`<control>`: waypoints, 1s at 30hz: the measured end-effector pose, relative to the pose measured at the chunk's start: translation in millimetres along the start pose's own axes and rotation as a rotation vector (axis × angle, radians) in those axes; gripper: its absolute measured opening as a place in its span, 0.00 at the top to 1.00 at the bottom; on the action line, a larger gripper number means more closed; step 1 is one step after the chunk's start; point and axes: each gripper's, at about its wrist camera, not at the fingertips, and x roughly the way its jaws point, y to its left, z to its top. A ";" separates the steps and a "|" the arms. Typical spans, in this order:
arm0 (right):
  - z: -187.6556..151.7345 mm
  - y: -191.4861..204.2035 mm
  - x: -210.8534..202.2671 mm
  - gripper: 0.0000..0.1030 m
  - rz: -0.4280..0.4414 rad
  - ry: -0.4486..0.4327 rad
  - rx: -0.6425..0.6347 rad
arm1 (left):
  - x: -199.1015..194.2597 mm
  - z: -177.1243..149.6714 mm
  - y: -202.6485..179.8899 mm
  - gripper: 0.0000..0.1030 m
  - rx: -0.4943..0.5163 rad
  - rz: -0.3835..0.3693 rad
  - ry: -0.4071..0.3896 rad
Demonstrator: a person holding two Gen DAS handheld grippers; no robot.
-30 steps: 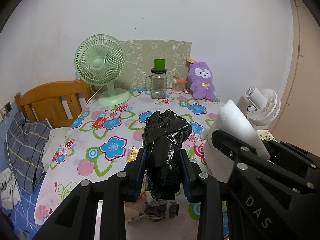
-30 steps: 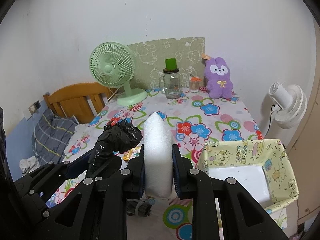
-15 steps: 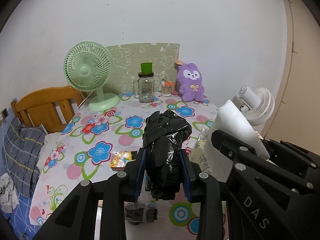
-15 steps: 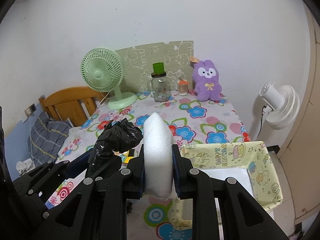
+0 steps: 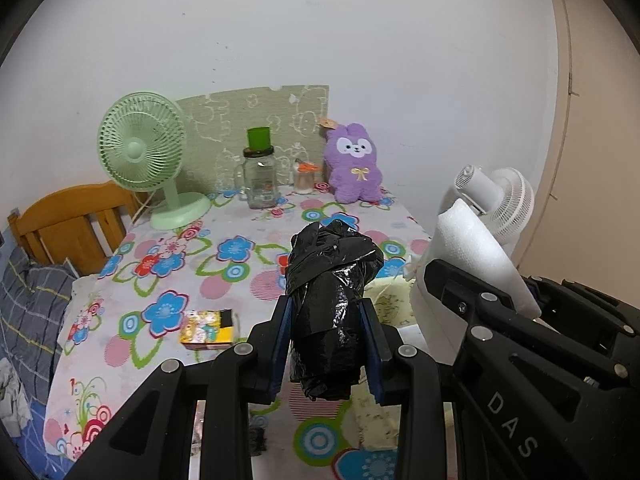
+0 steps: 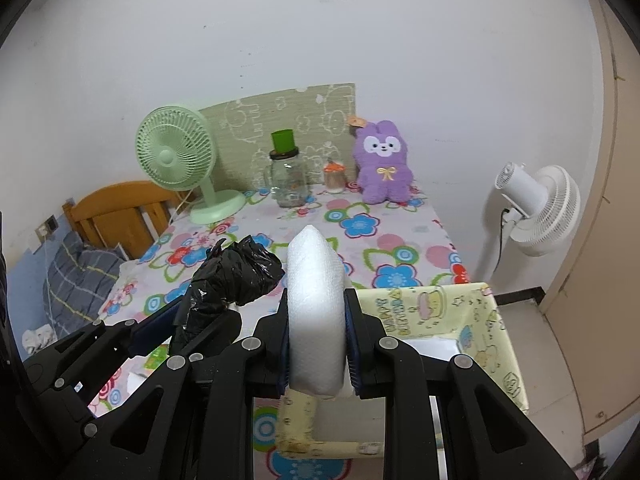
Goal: Organize soft objects
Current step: 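Carry both items over the yellow-green paper box and release them inside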
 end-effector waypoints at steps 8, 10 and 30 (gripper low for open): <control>-1.9 -23.2 7.1 0.75 -0.035 0.010 0.018 | 15.7 0.5 -19.1 0.69 0.014 -0.037 0.019; -2.9 -28.8 9.3 0.75 -0.046 0.014 0.026 | 19.3 0.2 -24.5 0.69 0.022 -0.045 0.023; -25.7 -89.0 46.4 0.75 -0.135 0.096 0.140 | 76.3 -11.7 -72.3 0.66 0.100 -0.105 0.132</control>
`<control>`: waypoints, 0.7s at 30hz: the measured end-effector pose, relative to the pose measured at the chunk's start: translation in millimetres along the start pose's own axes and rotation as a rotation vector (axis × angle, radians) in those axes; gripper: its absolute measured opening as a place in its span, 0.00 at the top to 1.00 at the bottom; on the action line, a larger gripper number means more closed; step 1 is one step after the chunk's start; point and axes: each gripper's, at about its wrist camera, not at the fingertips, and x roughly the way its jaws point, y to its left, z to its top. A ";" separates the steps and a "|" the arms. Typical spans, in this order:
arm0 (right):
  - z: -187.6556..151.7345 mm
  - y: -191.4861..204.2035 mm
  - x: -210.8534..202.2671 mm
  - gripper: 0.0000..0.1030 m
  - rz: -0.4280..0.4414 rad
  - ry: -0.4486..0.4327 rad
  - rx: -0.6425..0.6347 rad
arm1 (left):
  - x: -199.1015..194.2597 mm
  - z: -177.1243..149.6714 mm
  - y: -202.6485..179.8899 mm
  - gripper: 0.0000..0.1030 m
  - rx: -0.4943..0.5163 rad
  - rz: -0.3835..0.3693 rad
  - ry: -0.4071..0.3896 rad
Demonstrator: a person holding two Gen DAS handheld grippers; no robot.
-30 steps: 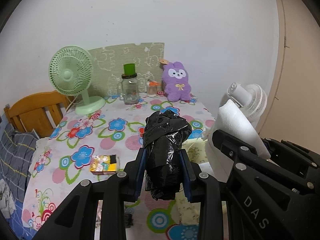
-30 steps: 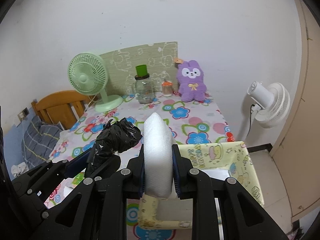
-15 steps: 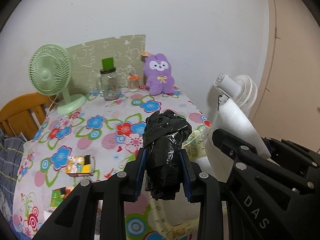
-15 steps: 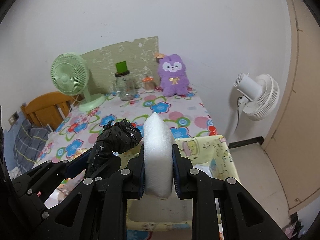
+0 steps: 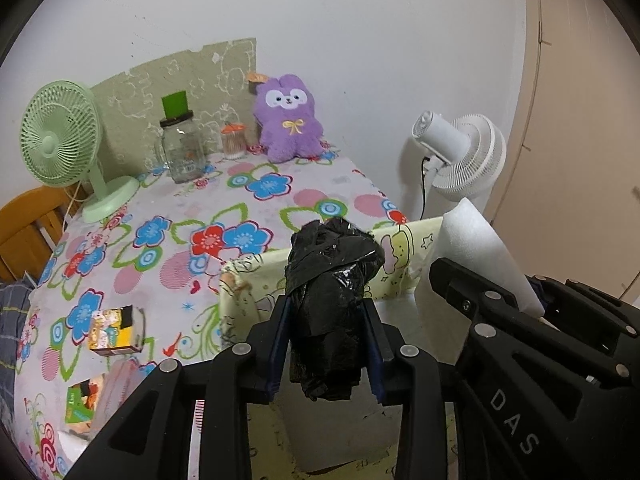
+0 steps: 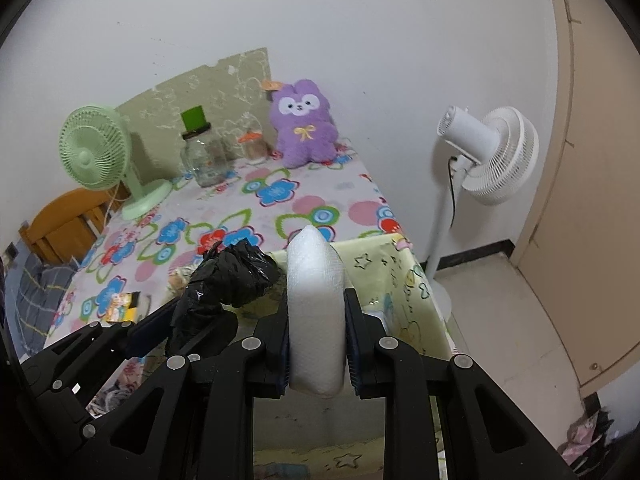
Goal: Organize soft objects
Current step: 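Carry both items over the yellow-green paper box and release them inside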
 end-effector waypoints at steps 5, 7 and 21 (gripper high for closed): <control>-1.0 -5.5 12.8 0.75 -0.015 0.021 0.019 | 14.0 1.1 -0.8 0.57 -0.005 0.009 0.056; -0.6 -7.0 16.6 0.75 -0.014 0.030 0.029 | 16.9 0.9 -0.7 0.51 -0.015 0.007 0.076; -0.1 -10.4 18.2 0.26 -0.046 0.008 0.052 | 14.6 1.7 -4.6 0.25 0.018 -0.003 0.086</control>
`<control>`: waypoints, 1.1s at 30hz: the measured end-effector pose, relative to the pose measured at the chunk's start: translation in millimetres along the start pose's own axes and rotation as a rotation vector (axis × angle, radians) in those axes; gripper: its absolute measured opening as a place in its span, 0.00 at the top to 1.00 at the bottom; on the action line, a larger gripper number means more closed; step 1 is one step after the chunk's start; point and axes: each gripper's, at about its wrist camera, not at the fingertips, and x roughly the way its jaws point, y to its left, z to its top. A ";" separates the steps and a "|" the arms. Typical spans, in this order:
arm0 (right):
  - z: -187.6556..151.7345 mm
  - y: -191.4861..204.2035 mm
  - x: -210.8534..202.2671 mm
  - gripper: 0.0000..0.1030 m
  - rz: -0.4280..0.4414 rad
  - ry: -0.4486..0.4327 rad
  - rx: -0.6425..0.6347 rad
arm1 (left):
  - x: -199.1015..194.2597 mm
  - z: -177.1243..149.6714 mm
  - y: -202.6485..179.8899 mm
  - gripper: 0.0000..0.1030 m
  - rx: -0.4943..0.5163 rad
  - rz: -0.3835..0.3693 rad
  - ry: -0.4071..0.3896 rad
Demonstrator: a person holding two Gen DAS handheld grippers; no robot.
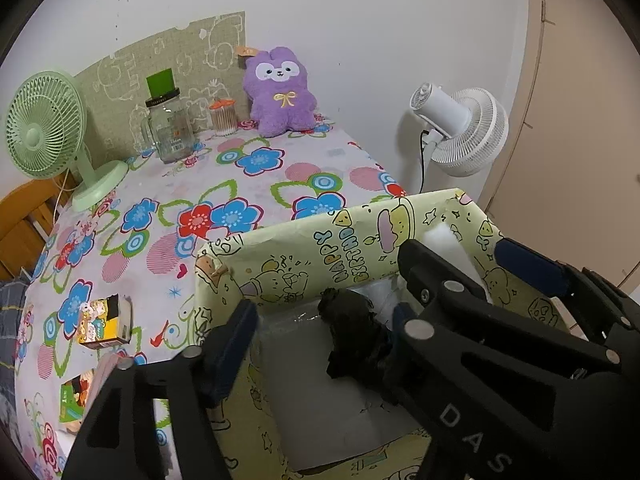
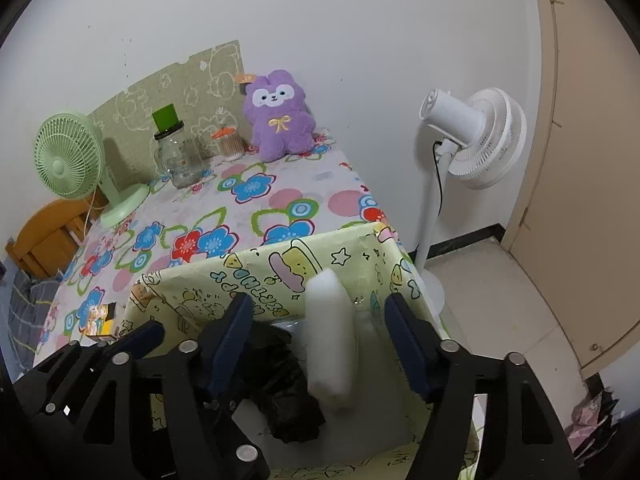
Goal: Organize soft objects
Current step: 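Carry both items over the yellow-green paper box and release them inside, then withdraw both tools from the box back toward the remaining items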
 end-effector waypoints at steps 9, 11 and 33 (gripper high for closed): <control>-0.4 5.1 -17.3 0.12 -0.015 -0.028 -0.007 | -18.0 -1.9 0.2 0.13 0.014 0.008 -0.047; -0.6 7.0 -20.8 0.12 -0.009 -0.030 -0.008 | -22.3 -2.7 1.8 0.12 0.011 0.004 -0.054; -7.0 51.3 -82.2 0.12 0.029 -0.123 -0.052 | -87.8 -16.9 31.0 0.08 -0.008 0.015 -0.176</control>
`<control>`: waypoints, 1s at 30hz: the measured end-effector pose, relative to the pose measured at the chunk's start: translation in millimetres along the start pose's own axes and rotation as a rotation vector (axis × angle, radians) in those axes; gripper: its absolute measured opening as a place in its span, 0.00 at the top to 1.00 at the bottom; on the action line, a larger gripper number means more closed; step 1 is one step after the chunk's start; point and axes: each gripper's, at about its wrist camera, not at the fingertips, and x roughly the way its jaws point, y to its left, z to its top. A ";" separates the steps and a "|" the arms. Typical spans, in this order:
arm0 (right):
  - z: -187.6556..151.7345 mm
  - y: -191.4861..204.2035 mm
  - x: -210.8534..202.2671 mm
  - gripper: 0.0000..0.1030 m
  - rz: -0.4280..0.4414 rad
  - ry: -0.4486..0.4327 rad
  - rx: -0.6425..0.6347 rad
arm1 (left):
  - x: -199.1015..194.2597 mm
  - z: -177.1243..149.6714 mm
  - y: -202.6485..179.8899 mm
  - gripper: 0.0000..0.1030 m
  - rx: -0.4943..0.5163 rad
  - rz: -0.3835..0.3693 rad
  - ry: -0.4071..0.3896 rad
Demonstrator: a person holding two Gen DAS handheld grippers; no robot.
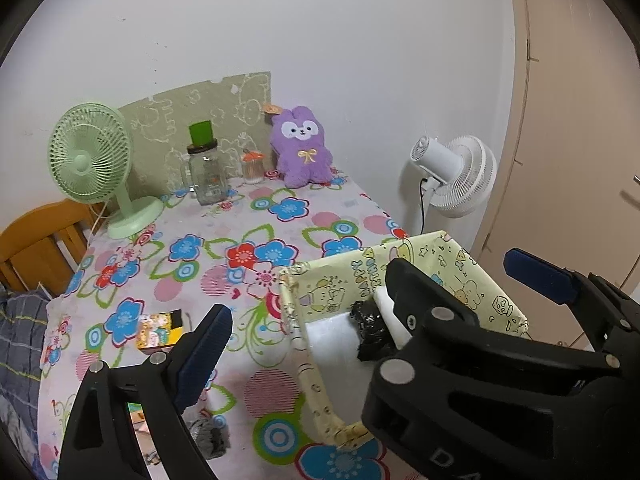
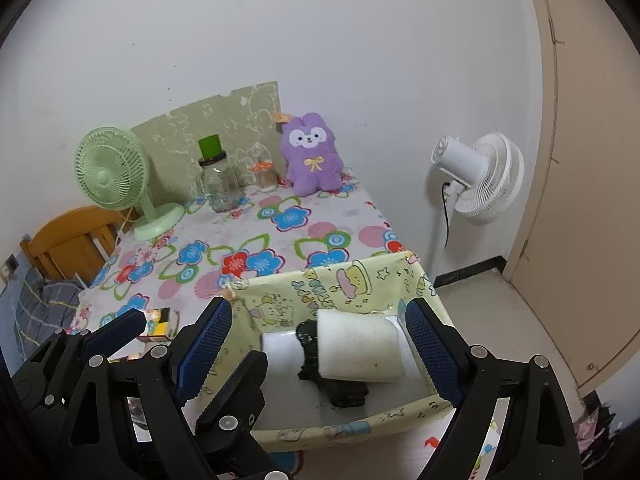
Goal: Organize soft objects
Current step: 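Withdraw both tools from the box back toward the remaining items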
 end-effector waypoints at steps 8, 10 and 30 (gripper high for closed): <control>2.2 20.2 -21.4 0.07 0.027 -0.040 -0.029 | -24.8 -1.4 12.6 0.03 -0.007 0.009 -0.044; 2.1 25.4 -26.7 0.06 0.030 -0.058 -0.034 | -29.9 -1.9 15.9 0.01 -0.008 0.018 -0.055; -6.8 74.7 -43.6 0.01 0.095 -0.086 -0.085 | -59.0 -18.0 58.8 0.00 -0.045 0.077 -0.093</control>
